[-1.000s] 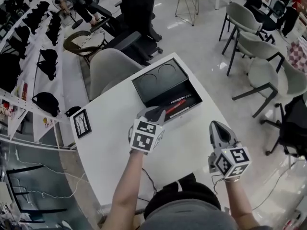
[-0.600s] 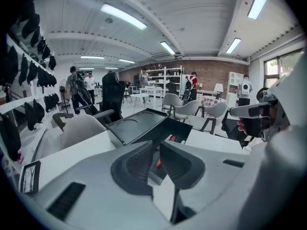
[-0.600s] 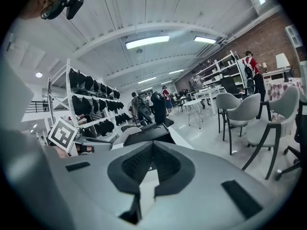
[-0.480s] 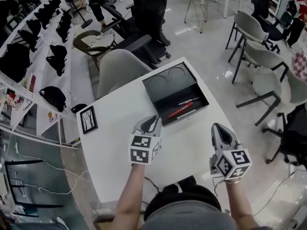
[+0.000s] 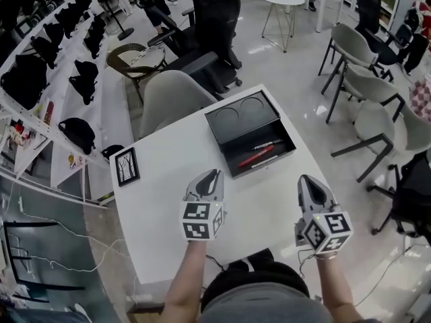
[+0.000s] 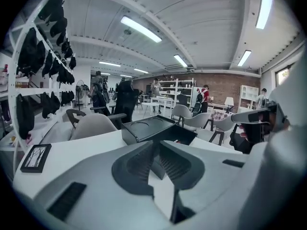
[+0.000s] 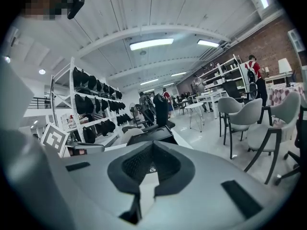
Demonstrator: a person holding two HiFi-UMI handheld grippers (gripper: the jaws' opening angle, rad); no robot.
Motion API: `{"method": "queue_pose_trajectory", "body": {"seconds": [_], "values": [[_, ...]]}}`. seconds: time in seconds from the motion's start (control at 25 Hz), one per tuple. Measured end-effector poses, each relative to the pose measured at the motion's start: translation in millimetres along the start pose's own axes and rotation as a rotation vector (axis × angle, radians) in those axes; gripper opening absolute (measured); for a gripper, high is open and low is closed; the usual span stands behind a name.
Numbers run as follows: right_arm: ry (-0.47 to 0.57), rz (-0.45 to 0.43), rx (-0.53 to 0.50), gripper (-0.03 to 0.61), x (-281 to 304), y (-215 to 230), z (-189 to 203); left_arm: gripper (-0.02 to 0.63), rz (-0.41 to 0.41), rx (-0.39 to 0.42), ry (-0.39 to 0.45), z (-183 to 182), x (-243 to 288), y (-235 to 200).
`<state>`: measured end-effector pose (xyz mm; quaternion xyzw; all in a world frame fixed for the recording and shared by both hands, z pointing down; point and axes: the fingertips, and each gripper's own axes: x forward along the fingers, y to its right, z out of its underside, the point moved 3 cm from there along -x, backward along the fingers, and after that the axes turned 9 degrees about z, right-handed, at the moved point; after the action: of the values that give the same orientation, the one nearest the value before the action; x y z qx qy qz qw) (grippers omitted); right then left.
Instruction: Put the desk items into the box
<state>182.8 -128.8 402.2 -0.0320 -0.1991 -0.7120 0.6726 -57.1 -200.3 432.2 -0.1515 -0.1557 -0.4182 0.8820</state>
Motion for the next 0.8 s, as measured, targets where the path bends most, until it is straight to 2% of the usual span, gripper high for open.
{"method": "queue_pose_trajectory", "body": {"seconds": [0.8], "values": [[0.032, -0.002, -0.058, 0.003, -4, -19, -7, 0.04, -0.018, -0.013, 0.04, 3, -22, -8]]}}
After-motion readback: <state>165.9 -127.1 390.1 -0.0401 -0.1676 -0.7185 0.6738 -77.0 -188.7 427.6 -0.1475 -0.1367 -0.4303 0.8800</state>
